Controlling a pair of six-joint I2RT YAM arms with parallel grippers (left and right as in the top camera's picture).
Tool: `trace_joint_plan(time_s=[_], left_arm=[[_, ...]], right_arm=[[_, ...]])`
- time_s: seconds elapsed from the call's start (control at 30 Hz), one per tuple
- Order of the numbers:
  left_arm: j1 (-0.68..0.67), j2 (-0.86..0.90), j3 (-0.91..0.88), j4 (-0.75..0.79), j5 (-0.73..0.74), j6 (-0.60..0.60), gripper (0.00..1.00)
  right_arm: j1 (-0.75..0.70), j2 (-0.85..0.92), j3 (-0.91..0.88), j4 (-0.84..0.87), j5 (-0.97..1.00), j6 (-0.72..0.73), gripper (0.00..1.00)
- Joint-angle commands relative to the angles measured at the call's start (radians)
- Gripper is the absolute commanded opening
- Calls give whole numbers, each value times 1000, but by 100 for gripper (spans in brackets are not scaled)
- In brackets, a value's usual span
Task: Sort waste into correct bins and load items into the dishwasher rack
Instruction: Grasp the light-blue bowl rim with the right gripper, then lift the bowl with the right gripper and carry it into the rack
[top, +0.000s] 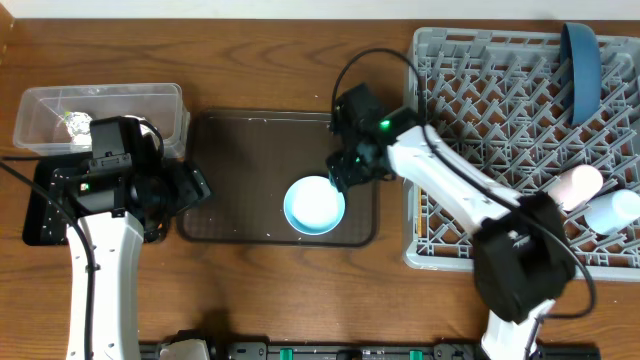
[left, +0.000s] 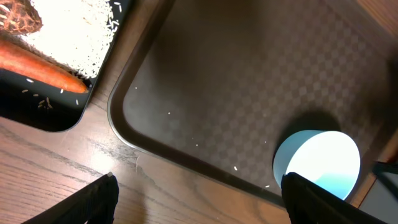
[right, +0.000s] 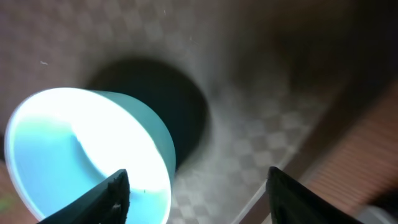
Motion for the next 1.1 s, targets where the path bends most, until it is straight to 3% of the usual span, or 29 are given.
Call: trace_joint_plan(time_s=[0.0,0.1,0.2,0.47,0.63,0.93,1.07], left_arm=[[5,11,-11,-3,-9,-6,84],[5,11,-11,-3,-9,-6,85],[5,11,-11,-3,-9,-6,85],[5,11,-11,-3,-8,-10,85],[5,11,-11,-3,-9,-9,85],[5,11,-11,-2,-9,-10,85],[5,11,-11,-3,-8,-10,85]], right_arm=[[39,62,-1,1,-12,26,59],[63,107,-1,1,-10,26,41],[67,122,-1,1,-8,37,1],[8,27,87,-102,140,101,1],[-63,-172,206,-263,430,89,1],[-220,-413,210,-385,895,71,1],[-309,-412,202,-510,1213,298,1]])
